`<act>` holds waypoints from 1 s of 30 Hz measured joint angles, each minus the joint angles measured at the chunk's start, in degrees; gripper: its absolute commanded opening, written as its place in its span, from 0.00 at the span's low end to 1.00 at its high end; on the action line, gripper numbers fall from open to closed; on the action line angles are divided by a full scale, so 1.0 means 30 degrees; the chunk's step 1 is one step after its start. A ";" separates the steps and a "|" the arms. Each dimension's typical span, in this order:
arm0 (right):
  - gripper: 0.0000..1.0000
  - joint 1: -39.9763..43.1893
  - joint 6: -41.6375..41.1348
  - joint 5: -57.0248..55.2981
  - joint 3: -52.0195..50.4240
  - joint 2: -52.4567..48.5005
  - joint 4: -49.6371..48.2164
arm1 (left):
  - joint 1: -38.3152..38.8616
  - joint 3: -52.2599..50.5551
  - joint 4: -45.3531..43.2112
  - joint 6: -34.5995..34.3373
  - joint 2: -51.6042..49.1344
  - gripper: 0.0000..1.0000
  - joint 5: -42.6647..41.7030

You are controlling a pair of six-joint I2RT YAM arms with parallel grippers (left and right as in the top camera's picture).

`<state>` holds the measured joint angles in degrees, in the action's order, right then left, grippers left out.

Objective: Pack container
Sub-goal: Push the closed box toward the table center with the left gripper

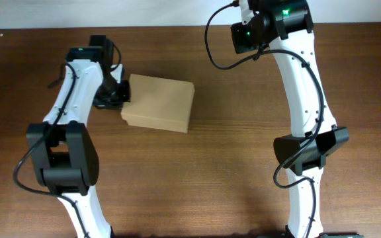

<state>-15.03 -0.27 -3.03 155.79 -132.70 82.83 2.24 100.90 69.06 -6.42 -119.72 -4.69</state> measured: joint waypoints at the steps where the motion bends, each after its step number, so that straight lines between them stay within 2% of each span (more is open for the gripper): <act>1: 0.04 0.0000 0.0000 -0.0007 0.0000 0.0000 -0.0029 | 0.0233 0.0000 -0.0007 -0.0175 0.0000 0.02 -0.0102; 10: 0.04 0.0000 0.0022 0.0000 0.0000 0.0000 -0.0022 | 0.2820 0.0000 0.0022 -0.1763 0.0000 0.02 -0.0714; 17: 0.03 0.0131 0.0022 0.0000 0.0000 0.0000 -0.0699 | 0.2514 0.1282 0.0554 -0.1996 0.0000 0.01 -0.0437; 20: 0.04 0.0328 0.0022 0.0000 0.0401 0.0000 -0.0568 | 0.1872 0.4459 0.1632 -0.2025 0.0000 0.02 0.0379; 25: 0.04 0.0656 0.0029 -0.0204 0.2572 0.0393 -0.0051 | 0.0940 1.2021 0.3774 -0.1807 0.0000 0.03 0.2324; 30: 0.04 0.0874 0.0022 -0.0801 0.4889 0.2616 0.0270 | 0.0867 1.9271 0.5690 -0.1661 0.0204 0.10 0.4240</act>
<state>-12.40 -0.21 -5.43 170.45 -124.86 83.64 4.84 158.71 86.13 -11.40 -119.11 8.03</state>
